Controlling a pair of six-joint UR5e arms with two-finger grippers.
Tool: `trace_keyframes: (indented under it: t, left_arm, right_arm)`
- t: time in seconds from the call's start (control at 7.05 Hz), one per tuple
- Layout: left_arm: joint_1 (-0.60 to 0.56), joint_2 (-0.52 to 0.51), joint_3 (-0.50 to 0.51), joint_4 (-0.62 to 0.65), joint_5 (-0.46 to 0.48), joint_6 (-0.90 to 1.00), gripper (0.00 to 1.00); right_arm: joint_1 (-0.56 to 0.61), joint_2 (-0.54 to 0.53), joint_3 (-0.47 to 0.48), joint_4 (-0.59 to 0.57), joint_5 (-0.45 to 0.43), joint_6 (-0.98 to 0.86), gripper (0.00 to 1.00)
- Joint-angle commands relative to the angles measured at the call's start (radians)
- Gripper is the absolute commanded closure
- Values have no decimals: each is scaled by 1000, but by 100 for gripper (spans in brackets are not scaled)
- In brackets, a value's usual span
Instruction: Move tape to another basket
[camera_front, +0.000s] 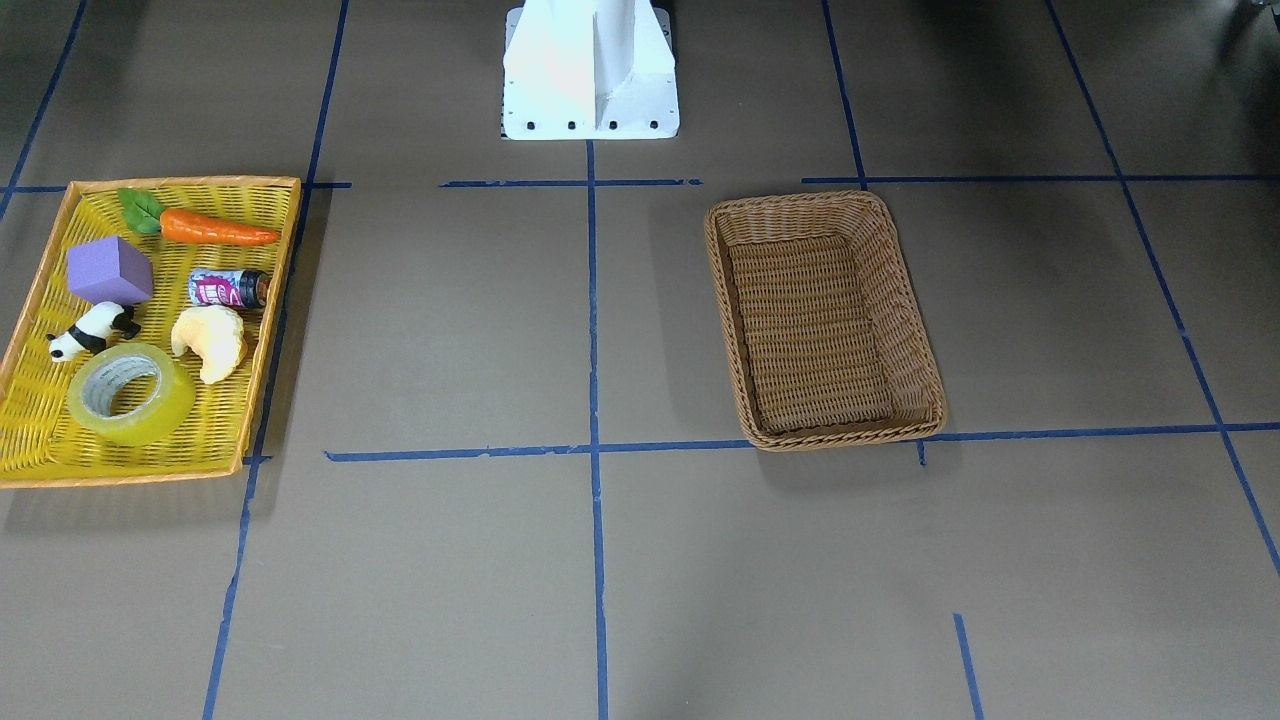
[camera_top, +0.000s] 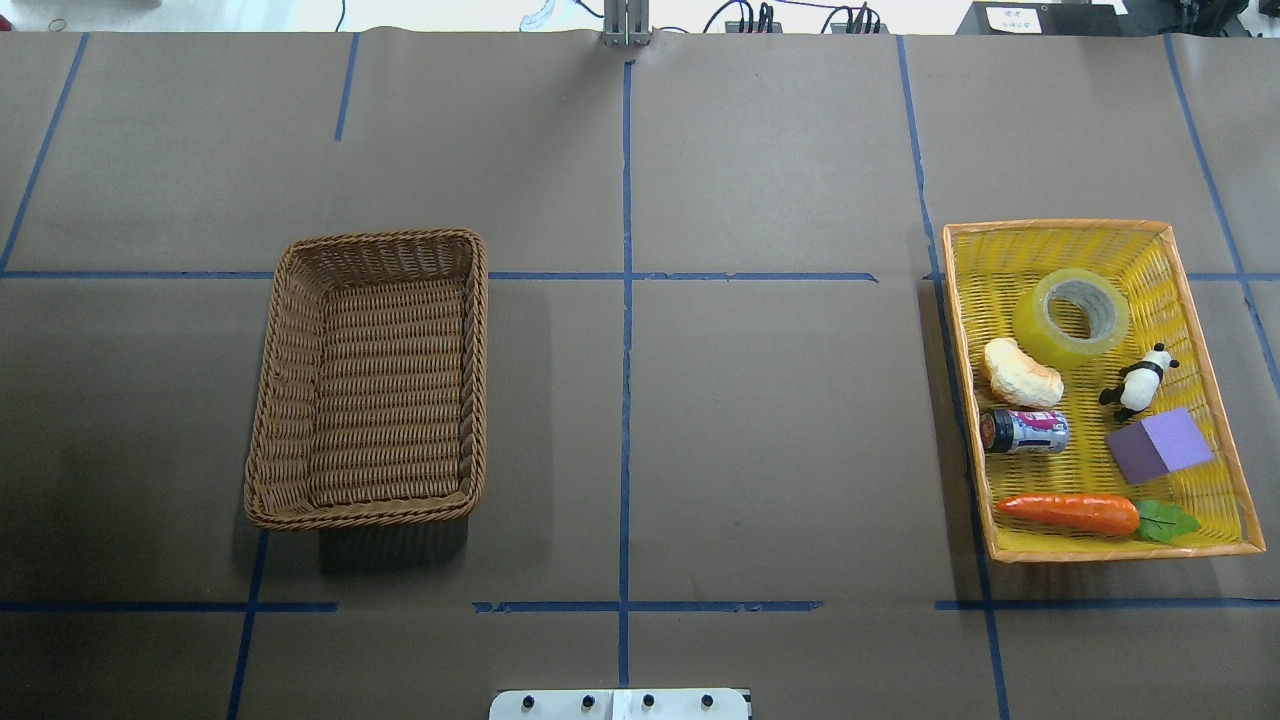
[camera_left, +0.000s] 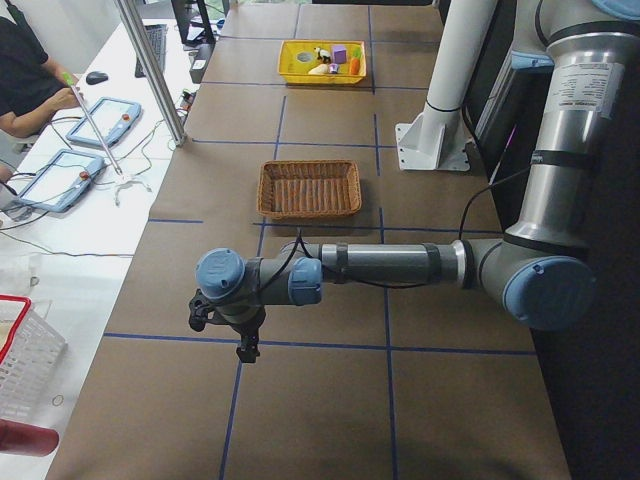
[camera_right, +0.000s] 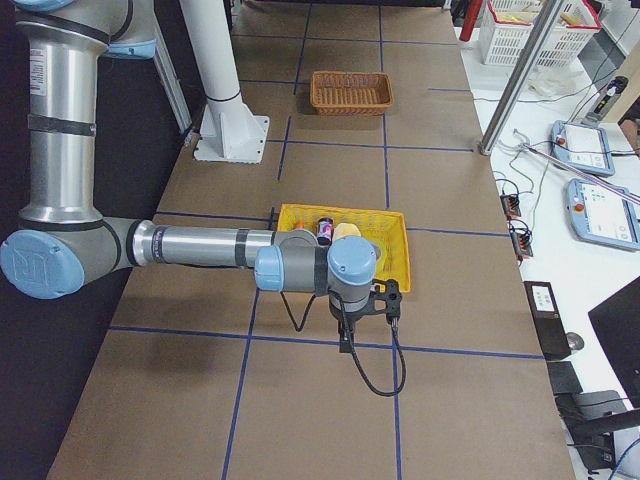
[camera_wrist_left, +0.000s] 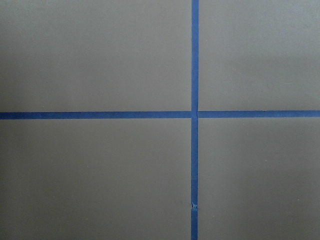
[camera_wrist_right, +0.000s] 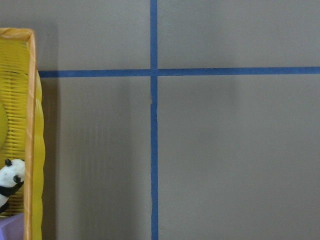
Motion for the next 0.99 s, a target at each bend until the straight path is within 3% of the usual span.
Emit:
trace_keyframes:
  t: [0.0,0.85]
  left_arm:
    - [-1,1,-5,1,2,0,0]
    - [1,-10,-9,-4,-4,-12,0]
  right_arm:
    - [0,2,1,15,1,4,0]
    - [-34,23,-8,17,-8,12,0]
